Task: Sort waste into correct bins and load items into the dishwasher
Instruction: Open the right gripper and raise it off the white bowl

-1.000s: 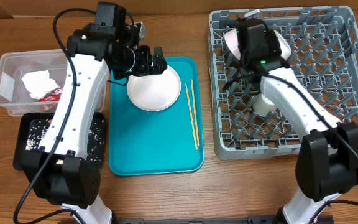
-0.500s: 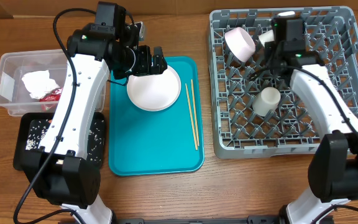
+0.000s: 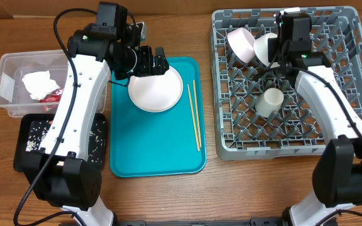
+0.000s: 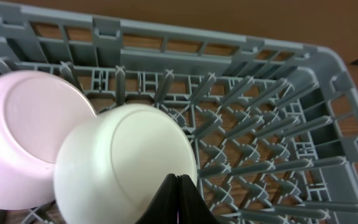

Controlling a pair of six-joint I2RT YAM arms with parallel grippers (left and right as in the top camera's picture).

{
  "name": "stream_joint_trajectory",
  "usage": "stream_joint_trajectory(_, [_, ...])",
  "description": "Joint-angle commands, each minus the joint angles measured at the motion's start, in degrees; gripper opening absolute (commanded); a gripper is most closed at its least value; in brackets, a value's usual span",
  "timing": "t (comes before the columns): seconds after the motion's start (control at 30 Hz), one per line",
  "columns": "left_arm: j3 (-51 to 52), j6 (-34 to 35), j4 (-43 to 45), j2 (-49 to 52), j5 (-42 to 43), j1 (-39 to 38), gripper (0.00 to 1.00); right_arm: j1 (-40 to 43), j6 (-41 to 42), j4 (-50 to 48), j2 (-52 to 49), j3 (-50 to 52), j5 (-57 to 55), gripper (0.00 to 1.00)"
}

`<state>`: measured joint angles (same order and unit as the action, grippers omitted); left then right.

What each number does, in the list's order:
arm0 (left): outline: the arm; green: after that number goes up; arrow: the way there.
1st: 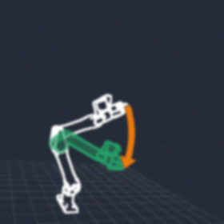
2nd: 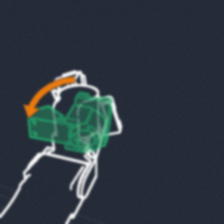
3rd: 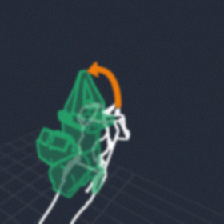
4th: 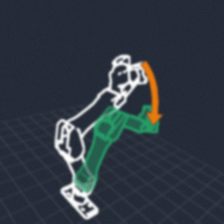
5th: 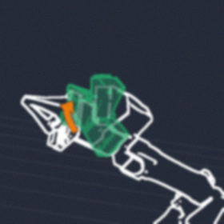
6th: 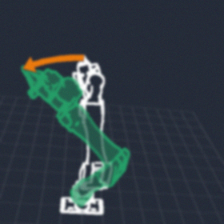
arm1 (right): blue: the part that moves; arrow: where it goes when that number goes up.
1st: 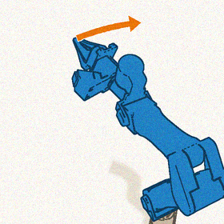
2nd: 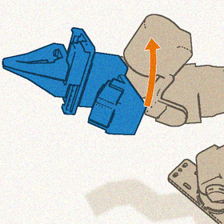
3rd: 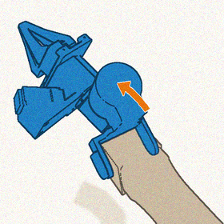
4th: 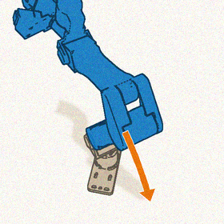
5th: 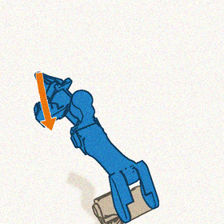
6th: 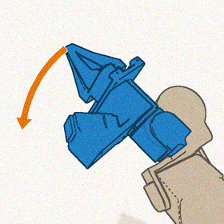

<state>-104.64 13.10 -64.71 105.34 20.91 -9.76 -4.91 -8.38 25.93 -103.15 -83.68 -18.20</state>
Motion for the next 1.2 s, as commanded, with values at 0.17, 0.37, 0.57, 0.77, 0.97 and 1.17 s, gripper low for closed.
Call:
stream_joint_trajectory(0.17, [-1.38,-1.11,0.22,-1.53,-0.42,0.0,1.0,-0.55,-0.13,2.58,4.04,-1.14,9.57,0.04])
stream_joint_trajectory(0.37, [-1.38,-1.11,0.22,-1.53,-0.42,0.0,1.0,-0.57,1.18,4.0,4.04,-1.14,13.0,0.04])
stream_joint_trajectory(0.57, [-1.38,-1.11,0.22,-1.53,-0.42,0.0,1.0,-0.61,3.06,4.85,4.04,-1.14,16.48,0.05])
stream_joint_trajectory(0.77, [-1.38,-1.11,0.22,-1.53,-0.42,0.0,1.0,-0.61,4.2,5.07,4.04,-1.14,21.75,0.06])
stream_joint_trajectory(0.97, [-1.38,-1.11,0.22,-1.53,-0.42,0.0,1.0,-0.61,4.2,4.17,4.02,-1.05,21.73,0.08])
stream_joint_trajectory(1.17, [-1.38,-1.11,0.22,-1.53,-0.42,0.0,1.0,-0.59,4.15,3.91,2.08,-1.03,21.49,0.13])
